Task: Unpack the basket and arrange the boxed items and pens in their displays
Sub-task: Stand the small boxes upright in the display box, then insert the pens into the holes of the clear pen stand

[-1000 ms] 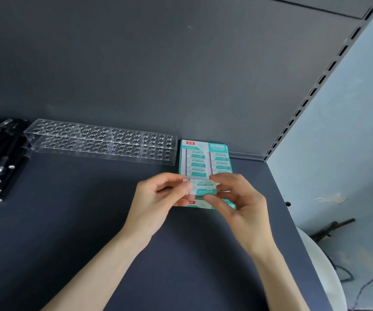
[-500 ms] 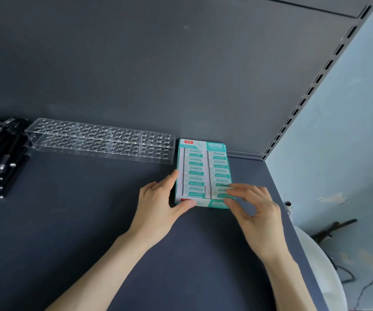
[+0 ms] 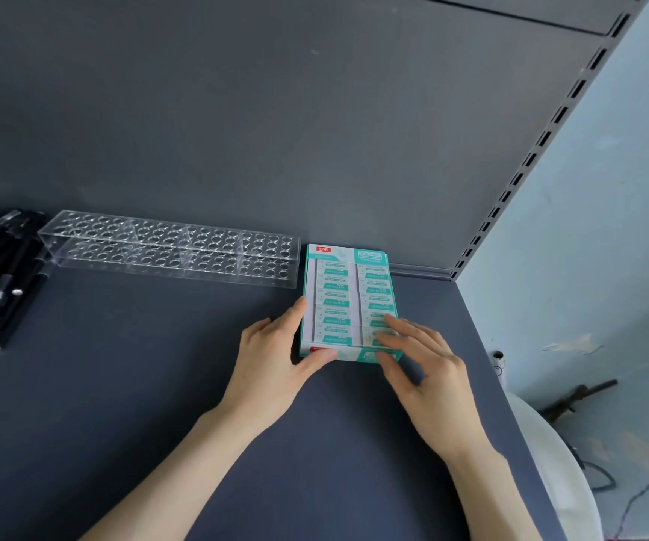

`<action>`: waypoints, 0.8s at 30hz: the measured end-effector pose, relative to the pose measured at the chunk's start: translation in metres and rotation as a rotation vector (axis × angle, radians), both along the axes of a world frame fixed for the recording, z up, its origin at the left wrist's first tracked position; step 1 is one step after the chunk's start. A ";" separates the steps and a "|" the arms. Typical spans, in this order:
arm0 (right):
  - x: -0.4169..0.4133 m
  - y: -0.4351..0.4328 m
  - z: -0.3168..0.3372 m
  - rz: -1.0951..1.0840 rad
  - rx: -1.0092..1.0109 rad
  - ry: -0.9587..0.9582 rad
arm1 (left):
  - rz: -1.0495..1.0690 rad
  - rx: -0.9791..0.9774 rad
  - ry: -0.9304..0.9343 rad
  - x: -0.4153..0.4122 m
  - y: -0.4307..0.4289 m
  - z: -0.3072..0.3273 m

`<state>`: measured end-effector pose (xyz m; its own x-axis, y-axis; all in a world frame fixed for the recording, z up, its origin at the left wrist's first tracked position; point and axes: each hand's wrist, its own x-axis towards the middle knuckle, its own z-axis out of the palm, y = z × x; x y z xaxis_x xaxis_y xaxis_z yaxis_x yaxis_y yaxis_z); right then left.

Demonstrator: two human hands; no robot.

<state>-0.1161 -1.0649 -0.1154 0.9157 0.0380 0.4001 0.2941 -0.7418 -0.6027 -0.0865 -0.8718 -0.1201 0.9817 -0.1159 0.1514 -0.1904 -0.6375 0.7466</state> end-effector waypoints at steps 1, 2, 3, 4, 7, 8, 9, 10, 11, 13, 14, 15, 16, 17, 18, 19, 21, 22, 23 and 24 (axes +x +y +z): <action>0.000 0.000 0.000 -0.001 0.000 0.000 | -0.001 -0.009 0.006 0.001 0.000 0.000; 0.001 0.000 0.001 -0.004 -0.001 -0.002 | 0.001 -0.016 0.010 0.001 0.000 -0.001; 0.001 0.000 0.001 -0.007 -0.003 -0.007 | 0.003 -0.021 0.010 0.001 0.000 -0.001; 0.002 0.001 0.001 -0.011 -0.007 -0.011 | 0.002 -0.025 0.008 0.001 0.000 -0.002; 0.001 0.001 0.001 -0.022 -0.017 -0.009 | 0.000 -0.038 0.006 0.002 0.001 -0.002; 0.001 0.001 0.001 -0.024 -0.016 -0.001 | 0.000 -0.041 0.004 0.001 0.001 -0.002; 0.000 0.002 0.001 -0.024 -0.017 0.011 | -0.003 -0.043 0.002 0.001 0.002 -0.001; 0.000 0.002 0.001 -0.024 -0.025 0.024 | -0.011 -0.045 -0.004 0.001 0.002 0.000; 0.000 0.003 0.002 -0.025 -0.039 0.038 | -0.023 -0.048 -0.009 0.000 0.002 0.001; 0.000 0.004 0.004 -0.035 -0.063 0.071 | -0.055 -0.034 -0.011 -0.002 0.003 0.005; 0.000 0.005 0.005 -0.042 -0.068 0.081 | -0.063 -0.001 -0.015 -0.003 0.006 0.007; -0.001 0.006 0.006 -0.050 -0.069 0.088 | -0.057 0.044 -0.030 -0.005 0.009 0.009; -0.002 0.009 0.008 -0.057 -0.063 0.089 | -0.039 0.089 -0.050 -0.006 0.014 0.011; -0.004 0.012 0.010 -0.063 -0.053 0.084 | -0.014 0.117 -0.069 -0.010 0.020 0.013; -0.006 0.016 0.012 -0.066 -0.043 0.067 | 0.009 0.127 -0.090 -0.014 0.026 0.016; -0.008 0.022 0.014 -0.067 -0.033 0.044 | 0.028 0.124 -0.114 -0.020 0.033 0.019; -0.013 0.038 0.020 -0.054 0.003 -0.003 | 0.065 0.105 -0.161 -0.034 0.048 0.025; -0.017 0.048 0.024 -0.040 0.023 -0.024 | 0.086 0.091 -0.173 -0.041 0.056 0.028; -0.021 0.062 0.028 -0.022 0.039 -0.042 | 0.108 0.079 -0.182 -0.050 0.068 0.032; -0.024 0.074 0.030 -0.004 0.046 -0.056 | 0.126 0.068 -0.190 -0.057 0.076 0.033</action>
<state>-0.1397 -0.9914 -0.0849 0.8921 0.0148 0.4516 0.3253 -0.7146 -0.6192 -0.1432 -0.7956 -0.0867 0.9438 -0.0103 0.3305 -0.2387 -0.7128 0.6595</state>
